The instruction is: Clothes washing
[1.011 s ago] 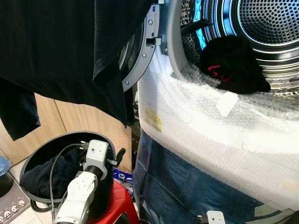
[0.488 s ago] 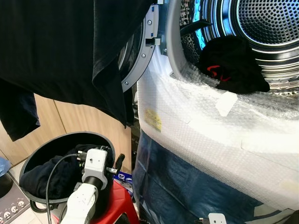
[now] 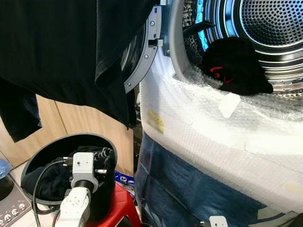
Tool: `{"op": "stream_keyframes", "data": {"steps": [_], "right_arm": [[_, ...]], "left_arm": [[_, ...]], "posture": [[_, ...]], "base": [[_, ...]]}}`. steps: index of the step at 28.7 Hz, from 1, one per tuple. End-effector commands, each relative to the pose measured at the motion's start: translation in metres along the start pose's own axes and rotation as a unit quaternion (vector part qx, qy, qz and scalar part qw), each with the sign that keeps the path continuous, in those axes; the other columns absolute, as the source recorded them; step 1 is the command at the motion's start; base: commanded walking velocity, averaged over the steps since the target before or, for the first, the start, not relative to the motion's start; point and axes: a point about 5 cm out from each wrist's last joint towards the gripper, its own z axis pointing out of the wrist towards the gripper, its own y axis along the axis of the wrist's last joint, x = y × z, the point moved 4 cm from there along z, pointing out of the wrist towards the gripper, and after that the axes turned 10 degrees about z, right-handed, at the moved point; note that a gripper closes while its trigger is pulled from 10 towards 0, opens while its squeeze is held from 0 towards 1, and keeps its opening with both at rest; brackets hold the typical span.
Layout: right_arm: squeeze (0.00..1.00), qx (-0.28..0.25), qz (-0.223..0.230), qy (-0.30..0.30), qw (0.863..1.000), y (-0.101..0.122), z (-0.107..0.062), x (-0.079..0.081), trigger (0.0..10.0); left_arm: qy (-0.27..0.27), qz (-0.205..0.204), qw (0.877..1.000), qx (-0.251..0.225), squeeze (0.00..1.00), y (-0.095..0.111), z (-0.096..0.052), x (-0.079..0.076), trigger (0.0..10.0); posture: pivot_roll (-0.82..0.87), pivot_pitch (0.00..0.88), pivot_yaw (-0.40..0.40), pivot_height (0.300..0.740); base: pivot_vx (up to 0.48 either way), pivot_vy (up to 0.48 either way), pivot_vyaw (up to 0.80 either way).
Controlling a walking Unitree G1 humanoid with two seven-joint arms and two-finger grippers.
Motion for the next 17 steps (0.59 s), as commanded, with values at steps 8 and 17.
{"op": "stream_keyframes", "data": {"steps": [8,17], "right_arm": [[0.00,-0.004,-0.030,0.005,1.000,0.001,0.000,0.002,10.0],[0.00,-0.012,-0.049,0.009,0.999,0.005,0.000,0.004,10.0]], "left_arm": [[-0.049,-0.007,0.999,-0.010,0.00,0.009,0.006,-0.019,10.0],[-0.043,0.008,0.999,0.013,0.00,-0.001,0.005,-0.015,10.0]], "posture": [[0.12,0.000,-0.039,0.740],[0.12,0.000,-0.046,0.740]], "base": [[0.000,0.000,0.00],[0.000,0.000,0.00]]}}
